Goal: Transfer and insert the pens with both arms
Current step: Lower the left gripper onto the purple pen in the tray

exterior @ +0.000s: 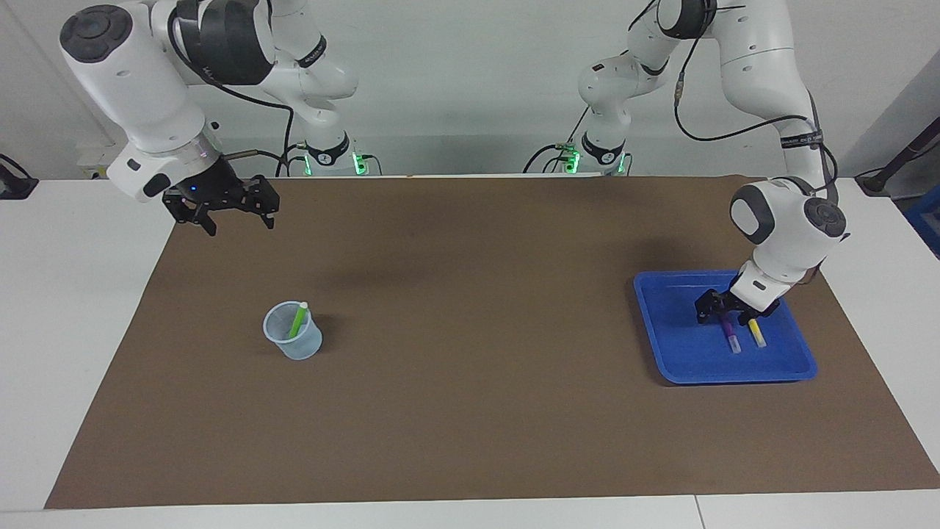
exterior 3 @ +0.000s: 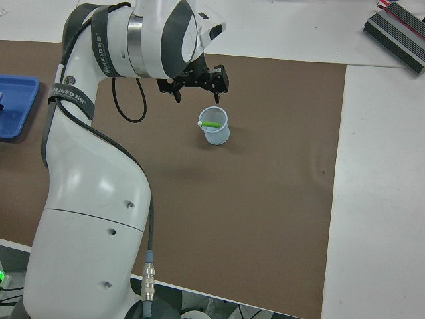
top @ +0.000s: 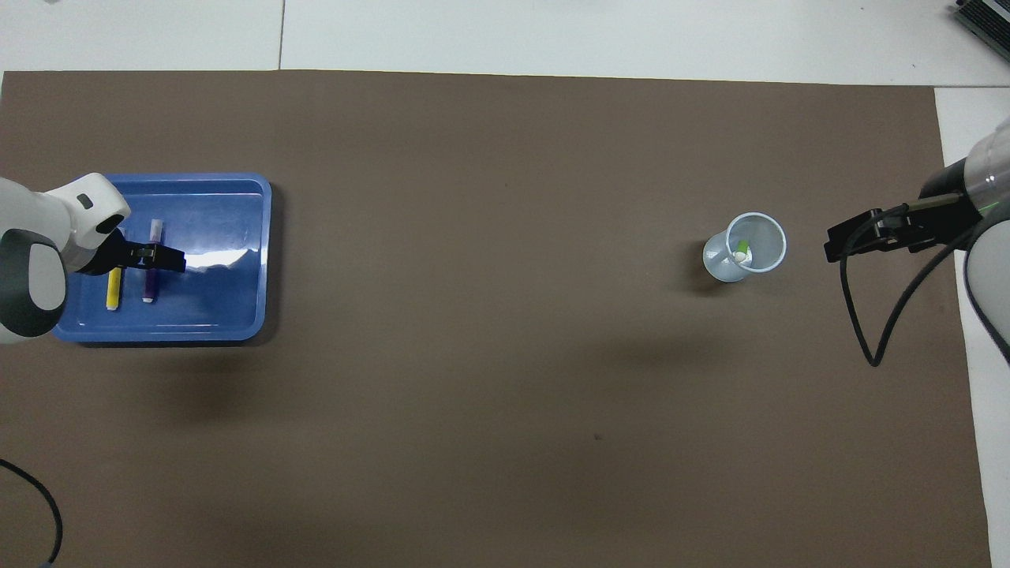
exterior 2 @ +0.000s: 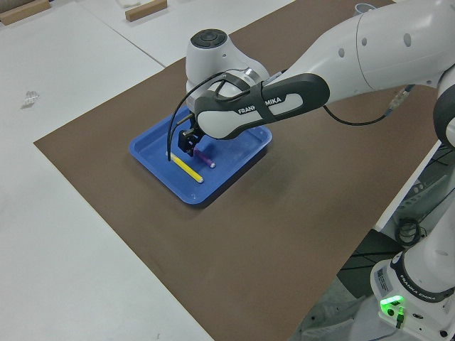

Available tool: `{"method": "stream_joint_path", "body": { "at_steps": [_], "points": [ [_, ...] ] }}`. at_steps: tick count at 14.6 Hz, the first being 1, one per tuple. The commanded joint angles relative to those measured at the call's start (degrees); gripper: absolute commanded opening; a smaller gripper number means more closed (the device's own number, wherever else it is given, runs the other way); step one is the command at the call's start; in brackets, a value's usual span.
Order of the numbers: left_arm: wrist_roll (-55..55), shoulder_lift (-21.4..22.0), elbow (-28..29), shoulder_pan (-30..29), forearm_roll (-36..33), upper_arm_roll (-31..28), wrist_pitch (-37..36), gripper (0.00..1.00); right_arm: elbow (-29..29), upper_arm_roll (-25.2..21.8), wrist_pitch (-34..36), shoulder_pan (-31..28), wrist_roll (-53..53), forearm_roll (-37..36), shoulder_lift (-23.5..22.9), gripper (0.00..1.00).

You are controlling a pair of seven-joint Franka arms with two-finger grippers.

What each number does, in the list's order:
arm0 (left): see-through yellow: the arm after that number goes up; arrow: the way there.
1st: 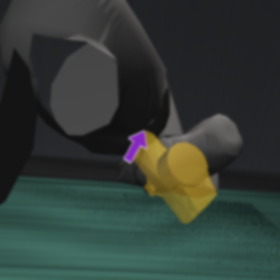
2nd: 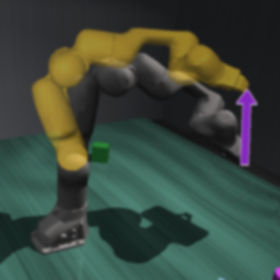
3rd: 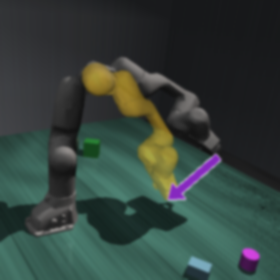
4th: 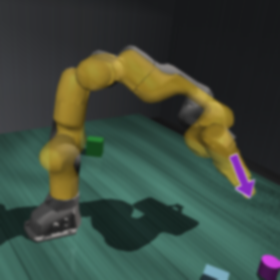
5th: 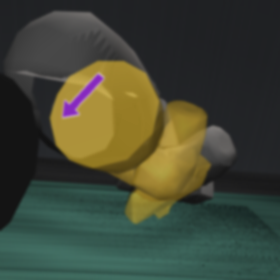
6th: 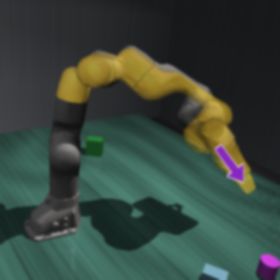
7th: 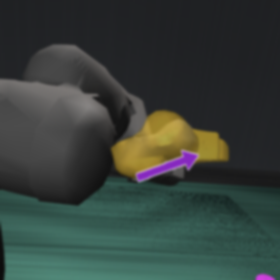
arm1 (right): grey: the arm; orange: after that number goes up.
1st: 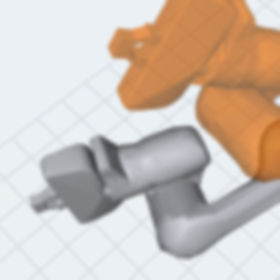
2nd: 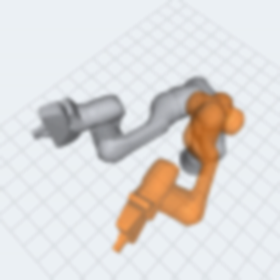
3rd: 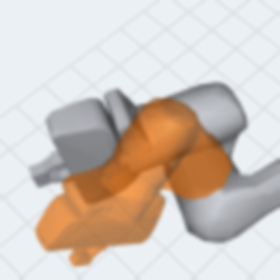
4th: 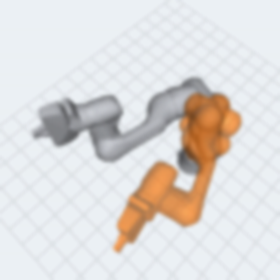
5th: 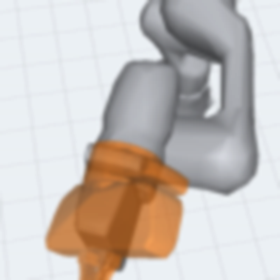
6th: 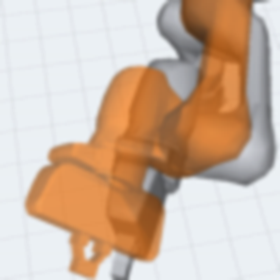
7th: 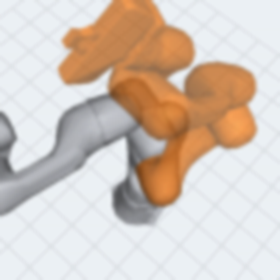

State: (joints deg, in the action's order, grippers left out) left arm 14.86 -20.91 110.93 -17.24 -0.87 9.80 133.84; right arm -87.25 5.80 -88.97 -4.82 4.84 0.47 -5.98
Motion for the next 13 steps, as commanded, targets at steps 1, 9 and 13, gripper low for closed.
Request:
{"method": "stream_joint_path", "body": {
  "at_steps": [1,9,13],
  "points": [
    [0.0,-0.6,0.0,0.3,-0.9,-0.2,1.9,0.95,-1.4,0.3,-1.4,-0.2,-0.6,-0.3,0.9,1.0],
    [0.3,-0.8,0.3,0.4,-1.1,-0.3,2.3,0.78,-1.5,0.3,-1.4,-0.2,-0.7,-0.3,0.9,1.0],
    [0.4,-0.8,0.0,0.3,-1.1,-0.3,1.5,0.56,-1.5,0.3,-1.5,-0.1,-0.6,-0.3,0.9,1.0]
  ]
}}
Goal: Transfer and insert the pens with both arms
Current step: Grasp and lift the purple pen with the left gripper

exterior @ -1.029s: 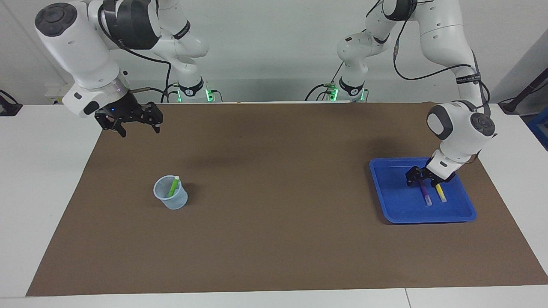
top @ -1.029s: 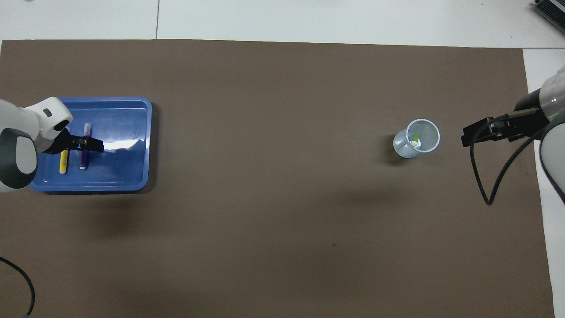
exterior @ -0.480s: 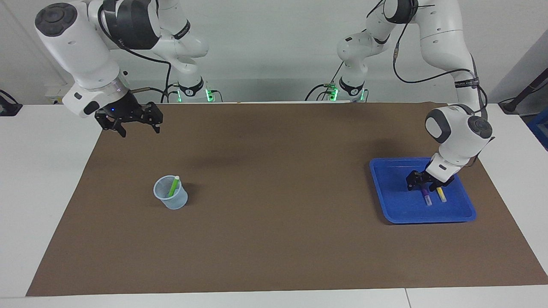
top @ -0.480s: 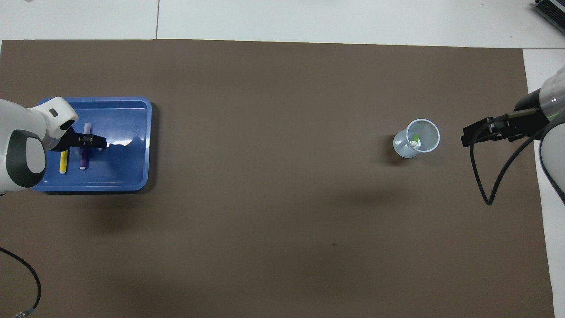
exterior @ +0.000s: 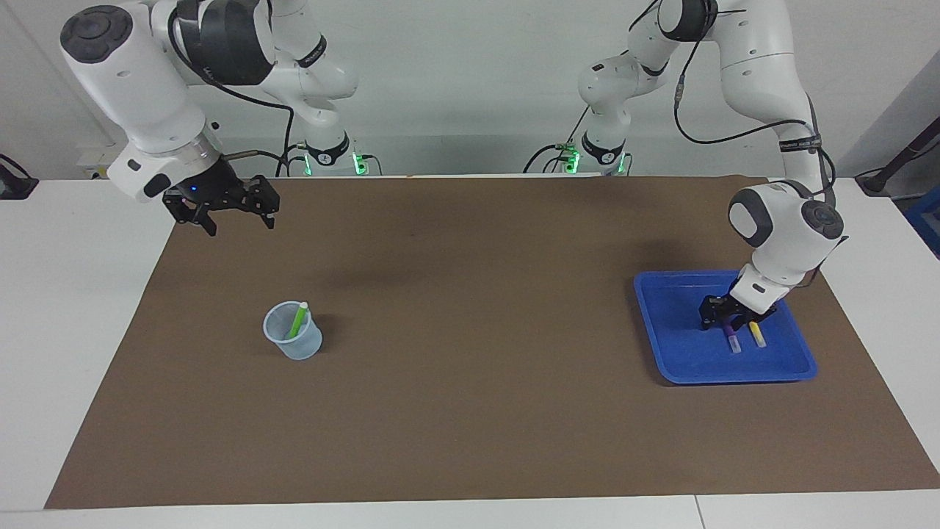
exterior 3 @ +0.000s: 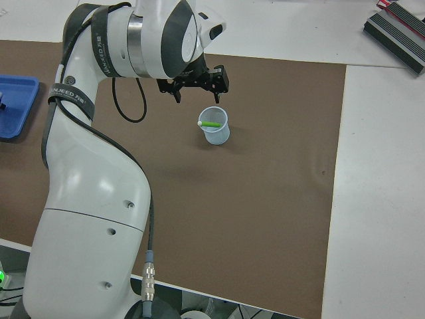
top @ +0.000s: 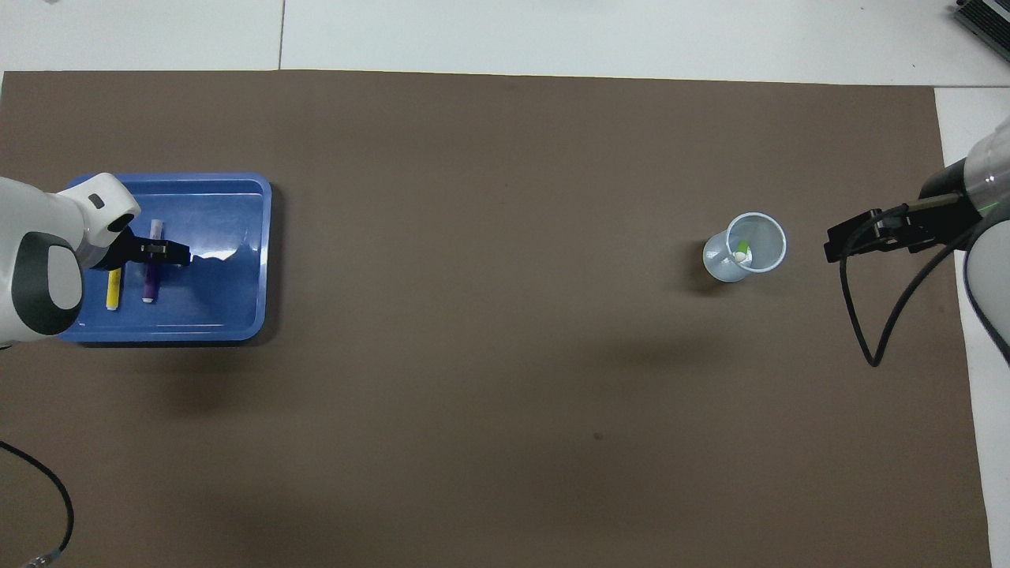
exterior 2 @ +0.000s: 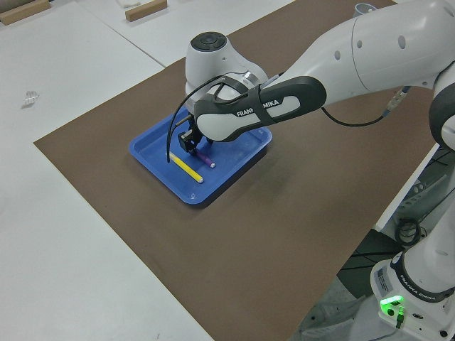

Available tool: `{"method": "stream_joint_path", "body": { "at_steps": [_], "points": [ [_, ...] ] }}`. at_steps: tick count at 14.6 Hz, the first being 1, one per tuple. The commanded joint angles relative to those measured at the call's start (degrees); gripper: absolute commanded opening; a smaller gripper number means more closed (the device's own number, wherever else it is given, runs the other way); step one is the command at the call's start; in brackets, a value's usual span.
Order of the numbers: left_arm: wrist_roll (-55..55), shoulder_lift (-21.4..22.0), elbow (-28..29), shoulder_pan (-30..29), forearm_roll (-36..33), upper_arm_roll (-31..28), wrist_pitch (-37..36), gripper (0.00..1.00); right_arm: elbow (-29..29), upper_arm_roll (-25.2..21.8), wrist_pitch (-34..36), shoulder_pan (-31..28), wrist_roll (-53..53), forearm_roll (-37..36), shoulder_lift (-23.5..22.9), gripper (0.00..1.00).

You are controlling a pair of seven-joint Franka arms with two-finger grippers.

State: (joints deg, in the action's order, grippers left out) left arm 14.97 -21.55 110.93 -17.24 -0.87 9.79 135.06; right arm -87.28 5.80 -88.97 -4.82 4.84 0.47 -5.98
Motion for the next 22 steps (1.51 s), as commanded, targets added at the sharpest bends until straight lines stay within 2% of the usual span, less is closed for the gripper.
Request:
{"method": "stream_joint_path", "body": {
  "at_steps": [1,4,6,7,10,12,14,17,22],
  "points": [
    [0.3,-0.2,0.0,0.3,-1.1,-0.3,0.3,0.52,-1.5,0.3,-1.4,-0.1,-0.7,-0.3,0.9,1.0],
    [0.3,-0.2,-1.6,0.4,-1.1,-0.3,-1.8,0.27,-1.5,0.3,-1.2,-0.1,-0.7,-0.3,0.9,1.0],
    [0.3,-0.3,-3.3,0.4,-1.1,-0.3,-3.8,0.14,-1.6,0.3,-1.0,-0.1,-0.6,-0.3,0.9,1.0],
    [0.2,-0.3,-3.7,0.6,-1.0,-0.3,-4.4,0.02,-1.5,0.3,-0.9,-0.1,-0.6,-0.3,0.9,1.0],
    [0.1,-0.7,-5.2,0.5,-0.7,-0.3,-6.0,0.0,-1.5,0.3,-1.1,-0.1,-0.7,-0.3,1.0,1.0],
    [-0.9,-2.3,-11.9,1.2,0.2,-0.1,-13.0,0.0,-1.6,0.4,-1.2,-0.1,-0.5,-0.3,1.0,1.0],
    [-7.0,-4.3,-19.1,3.2,3.4,-0.2,-20.0,0.0,-1.7,0.3,-1.2,-0.1,-0.5,-0.3,1.0,1.0],
    [-17.7,-3.2,-20.0,5.9,5.4,0.0,-22.5,0.0,-1.7,0.4,-1.3,-0.1,-0.4,-0.3,1.0,1.0],
    [-32.4,1.5,-20.2,8.0,10.7,0.8,-28.3,0.0,-2.9,0.4,-1.5,-0.3,-0.3,1.2,1.5,1.0]
  ]
}}
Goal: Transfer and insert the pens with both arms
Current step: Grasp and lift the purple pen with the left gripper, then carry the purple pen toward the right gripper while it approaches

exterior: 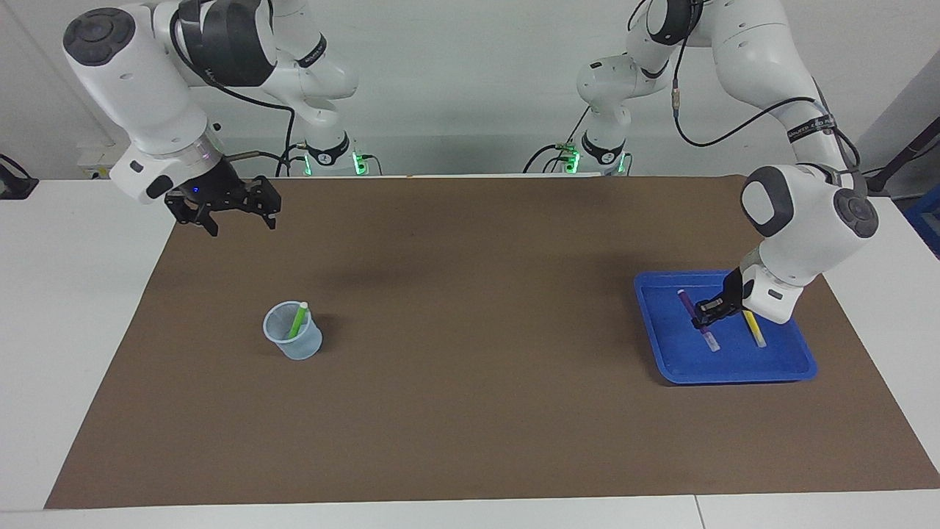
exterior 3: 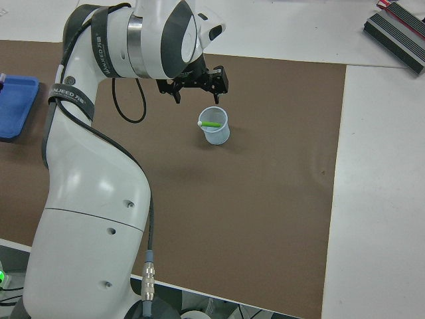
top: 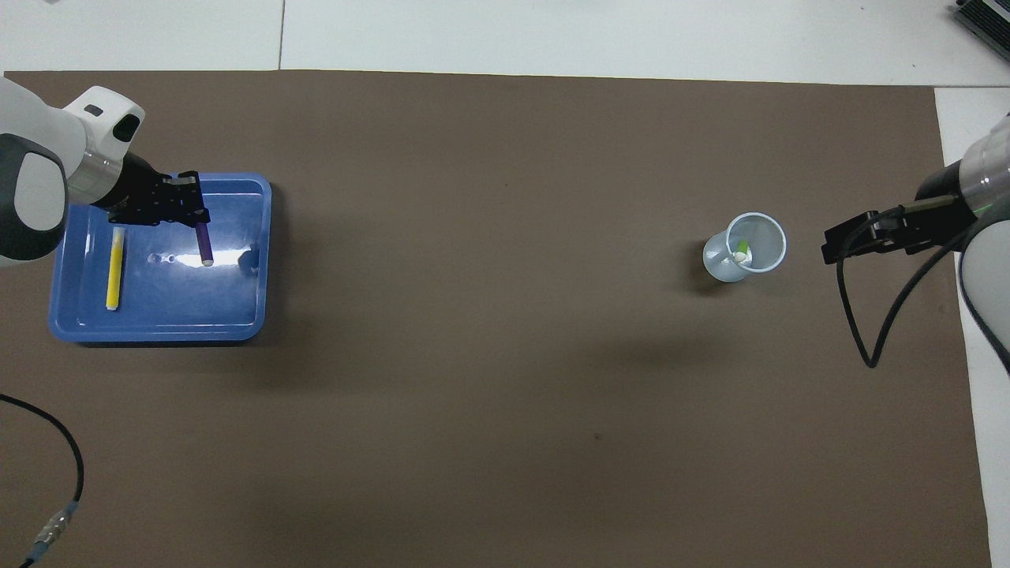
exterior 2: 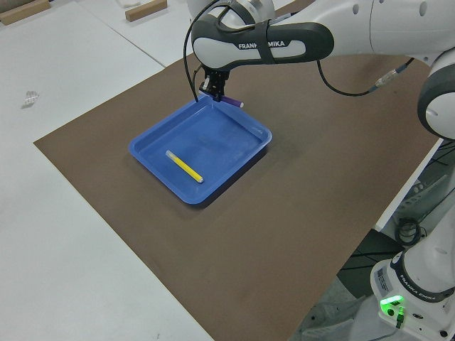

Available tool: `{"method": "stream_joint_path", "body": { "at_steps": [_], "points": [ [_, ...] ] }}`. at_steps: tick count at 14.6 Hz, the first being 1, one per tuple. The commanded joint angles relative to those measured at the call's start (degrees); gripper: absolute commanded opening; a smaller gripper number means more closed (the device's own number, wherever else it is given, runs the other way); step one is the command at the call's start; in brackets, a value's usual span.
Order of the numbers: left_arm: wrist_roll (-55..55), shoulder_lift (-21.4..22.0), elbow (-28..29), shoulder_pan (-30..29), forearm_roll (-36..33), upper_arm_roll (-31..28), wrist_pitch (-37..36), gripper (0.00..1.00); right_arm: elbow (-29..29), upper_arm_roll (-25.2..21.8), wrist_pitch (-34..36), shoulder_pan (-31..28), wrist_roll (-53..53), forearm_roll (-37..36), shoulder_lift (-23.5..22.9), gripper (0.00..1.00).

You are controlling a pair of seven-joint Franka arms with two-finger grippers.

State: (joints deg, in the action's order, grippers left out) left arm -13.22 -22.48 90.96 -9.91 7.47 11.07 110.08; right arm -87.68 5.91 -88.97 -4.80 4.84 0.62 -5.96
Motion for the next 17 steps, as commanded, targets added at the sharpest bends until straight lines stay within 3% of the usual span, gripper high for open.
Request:
{"method": "stream_joint_path", "body": {
  "at_steps": [1,9,14,17],
  "points": [
    [-6.9,3.1,-0.3,1.2,2.5,-0.5,-5.1,0.0,-2.8,0.2,-1.6,-0.6,-0.3,2.4,1.6,1.0],
    [-25.0,6.2,-0.3,6.1,5.0,-0.1,-10.1,0.0,-5.0,0.1,-2.9,-2.3,-2.3,20.1,2.7,1.0],
    [-47.3,8.0,0.2,13.2,8.6,0.4,-9.1,0.0,-12.8,0.2,-13.7,-0.8,-11.2,32.5,5.7,1.0],
    [-60.6,8.2,0.3,16.4,12.8,0.4,-6.5,0.0,-14.9,0.2,-16.0,-0.3,-14.0,36.6,6.5,1.0]
  ]
}}
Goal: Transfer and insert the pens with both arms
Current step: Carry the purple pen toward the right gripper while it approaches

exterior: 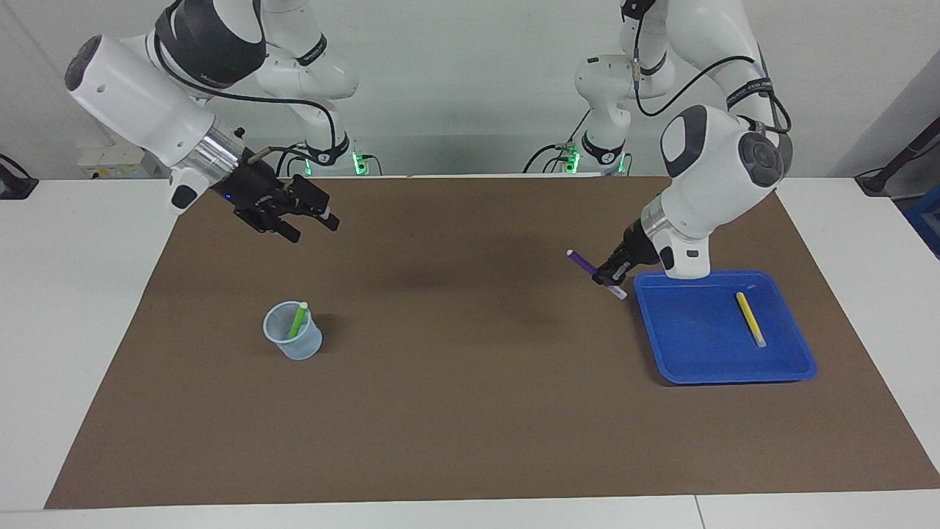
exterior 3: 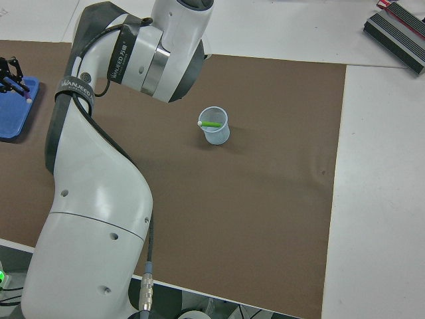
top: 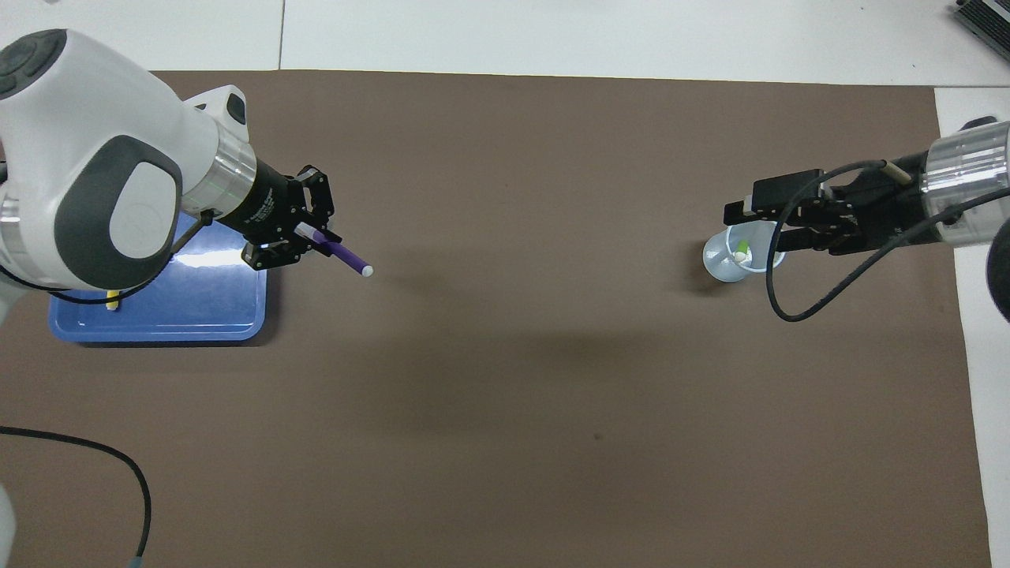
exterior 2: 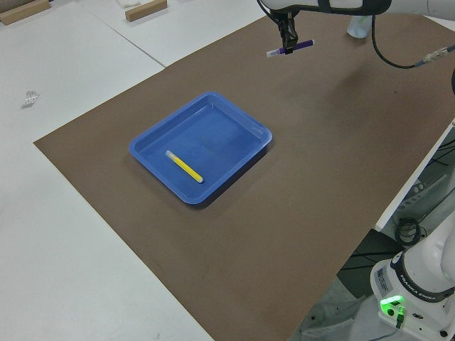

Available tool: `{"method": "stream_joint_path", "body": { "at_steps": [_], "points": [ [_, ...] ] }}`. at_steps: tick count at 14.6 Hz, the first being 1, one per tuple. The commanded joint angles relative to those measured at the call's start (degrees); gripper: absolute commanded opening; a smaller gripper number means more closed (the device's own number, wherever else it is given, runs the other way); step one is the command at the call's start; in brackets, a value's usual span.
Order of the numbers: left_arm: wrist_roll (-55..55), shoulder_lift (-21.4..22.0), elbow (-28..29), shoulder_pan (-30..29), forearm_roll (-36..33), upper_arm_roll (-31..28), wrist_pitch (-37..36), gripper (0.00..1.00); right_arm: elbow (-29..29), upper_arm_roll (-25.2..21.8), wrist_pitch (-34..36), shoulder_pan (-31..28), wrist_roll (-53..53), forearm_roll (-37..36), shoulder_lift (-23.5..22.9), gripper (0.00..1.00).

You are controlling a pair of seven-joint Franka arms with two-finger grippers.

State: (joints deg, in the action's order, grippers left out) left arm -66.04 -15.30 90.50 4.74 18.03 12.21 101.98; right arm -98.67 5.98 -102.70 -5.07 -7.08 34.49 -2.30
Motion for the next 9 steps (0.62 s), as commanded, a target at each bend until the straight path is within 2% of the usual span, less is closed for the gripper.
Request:
{"method": "stream_joint_path", "body": {
  "at_steps": [1,5,9],
  "points": [
    [-13.0,1.0,0.8,3.0,2.8,-0.8,3.5,0.0,-3.9,0.1,-2.7,0.4,-2.6,3.6,2.9,1.0],
    [-25.2,1.0,1.5,7.7,4.5,-0.7,9.3,0.0,-3.9,0.1,-5.3,3.0,-5.5,5.4,2.8,1.0],
    [-32.6,1.1,2.3,12.7,5.8,-0.5,12.3,0.0,-3.9,0.1,-8.5,6.7,-10.4,4.9,2.7,1.0]
  ]
}}
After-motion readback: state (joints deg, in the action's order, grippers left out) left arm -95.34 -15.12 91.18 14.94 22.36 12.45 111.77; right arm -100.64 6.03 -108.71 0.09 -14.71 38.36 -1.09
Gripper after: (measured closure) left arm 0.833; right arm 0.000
